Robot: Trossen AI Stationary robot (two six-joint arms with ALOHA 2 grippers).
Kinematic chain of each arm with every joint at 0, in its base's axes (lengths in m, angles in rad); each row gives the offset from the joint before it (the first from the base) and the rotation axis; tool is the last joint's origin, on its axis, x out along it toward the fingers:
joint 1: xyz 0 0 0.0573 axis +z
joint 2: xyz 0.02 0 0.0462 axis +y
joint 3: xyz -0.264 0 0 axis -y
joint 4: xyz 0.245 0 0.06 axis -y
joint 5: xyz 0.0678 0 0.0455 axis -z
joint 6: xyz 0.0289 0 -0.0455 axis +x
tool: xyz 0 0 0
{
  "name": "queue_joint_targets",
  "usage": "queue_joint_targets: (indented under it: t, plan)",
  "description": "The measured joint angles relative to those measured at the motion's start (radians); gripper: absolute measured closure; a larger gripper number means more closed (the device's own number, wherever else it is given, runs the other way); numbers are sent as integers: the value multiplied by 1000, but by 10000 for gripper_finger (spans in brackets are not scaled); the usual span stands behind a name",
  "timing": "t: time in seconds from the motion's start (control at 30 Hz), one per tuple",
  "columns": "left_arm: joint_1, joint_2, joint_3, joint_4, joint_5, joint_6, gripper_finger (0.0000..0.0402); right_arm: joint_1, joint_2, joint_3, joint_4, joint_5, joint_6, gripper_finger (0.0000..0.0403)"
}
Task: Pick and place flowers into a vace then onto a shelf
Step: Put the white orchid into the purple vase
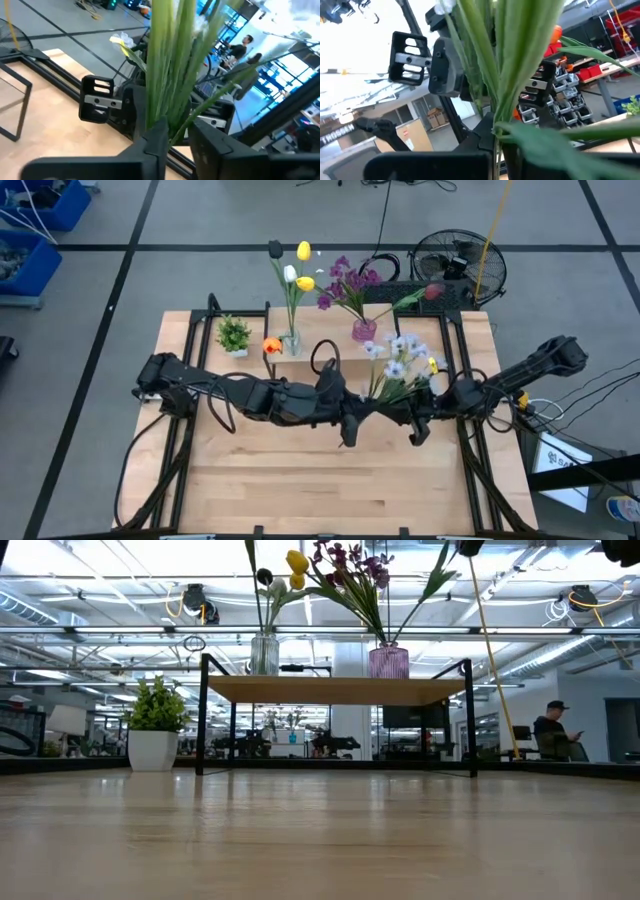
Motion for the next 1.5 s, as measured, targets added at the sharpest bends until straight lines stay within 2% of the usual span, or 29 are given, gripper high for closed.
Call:
queue_joint_targets:
  t: [0.13, 0.33, 0.5, 0.63, 0.77, 1.07, 1.2, 1.27, 1.4, 1.5]
  plan:
    - [0, 0, 0, 0, 40, 1, 282, 18, -15, 0, -18, 10, -65, 398]
    - [-1, -36, -2, 22, 71, -5, 239, 26, -127, 0, -21, 163, -268, 400]
    - [-2, -103, -2, 37, 35, 1, 232, 26, -255, 0, -6, 319, -526, 401]
    - [-10, -143, -2, 94, -15, 90, 232, 13, -316, 0, 27, 481, -811, 402]
    - [-12, -166, -1, 146, -42, 176, 232, -16, -325, 22, -16, 520, -953, 402]
    - [9, -164, 0, 123, -61, 187, 231, -145, -235, 194, -253, 498, -969, 402]
    - [11, -164, 0, 115, -61, 188, 231, -227, -179, 240, -350, 492, -868, 402]
    - [11, -164, 0, 118, -61, 189, 231, -267, -155, 244, -396, 444, -818, 402]
    - [10, -164, 0, 114, -50, 188, 231, -334, -108, 244, -392, 392, -771, 402]
    - [10, -164, 0, 114, -40, 187, 231, -379, -89, 244, -391, 391, -713, 401]
